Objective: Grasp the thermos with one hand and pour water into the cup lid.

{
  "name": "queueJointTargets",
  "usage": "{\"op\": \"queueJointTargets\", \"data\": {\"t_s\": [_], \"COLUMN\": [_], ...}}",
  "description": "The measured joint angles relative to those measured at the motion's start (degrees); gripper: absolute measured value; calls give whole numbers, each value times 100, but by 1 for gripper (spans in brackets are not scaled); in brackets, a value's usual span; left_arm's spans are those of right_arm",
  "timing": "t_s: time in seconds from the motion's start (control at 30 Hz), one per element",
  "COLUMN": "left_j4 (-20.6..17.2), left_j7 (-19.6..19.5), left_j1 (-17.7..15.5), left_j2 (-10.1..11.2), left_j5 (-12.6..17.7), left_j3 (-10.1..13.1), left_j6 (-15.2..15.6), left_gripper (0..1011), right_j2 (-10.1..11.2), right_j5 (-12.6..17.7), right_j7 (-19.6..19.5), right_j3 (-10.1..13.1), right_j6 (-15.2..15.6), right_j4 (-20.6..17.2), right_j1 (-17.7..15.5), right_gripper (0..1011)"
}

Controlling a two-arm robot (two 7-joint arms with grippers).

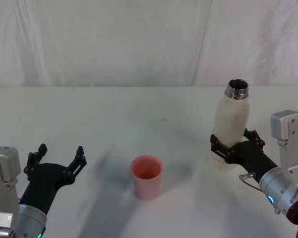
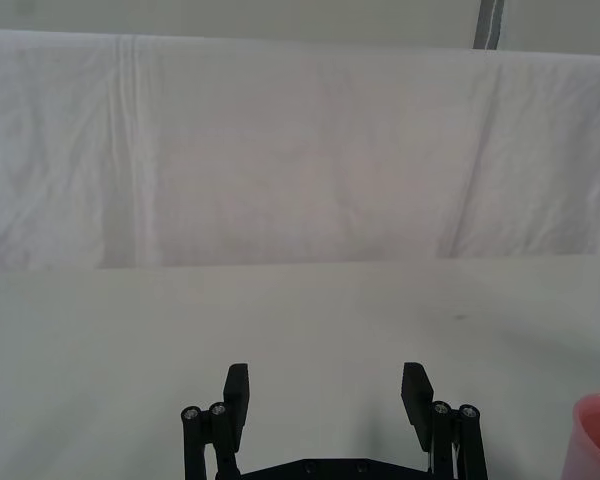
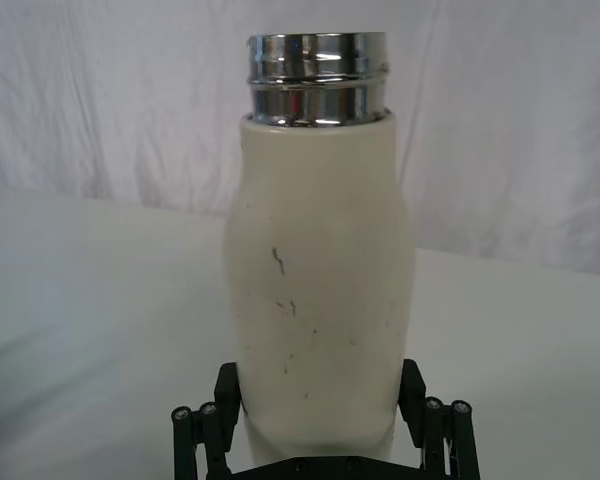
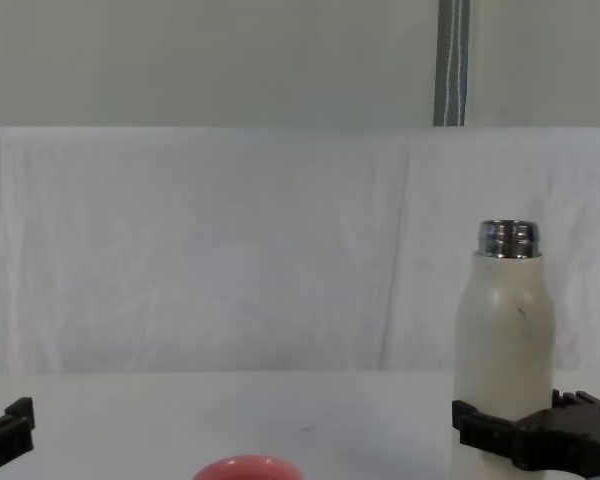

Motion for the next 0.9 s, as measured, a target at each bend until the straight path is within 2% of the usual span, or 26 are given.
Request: {"op": "queueJointTargets", "data": {"t_s": [0.9], "left_j4": [0], "left_j7": [0], "left_j1": [0], "left_j2": [0], "left_j5": [0], "left_j3": [0], "left_j6": [0], "left_gripper": [1001], "right_j2": [2], "right_j5": [0], "right_j7": [4], "right_j3": [-1], "right_j6": [0], "right_j4": [-12], "right_j1": [-7], "right_gripper": [1001]}}
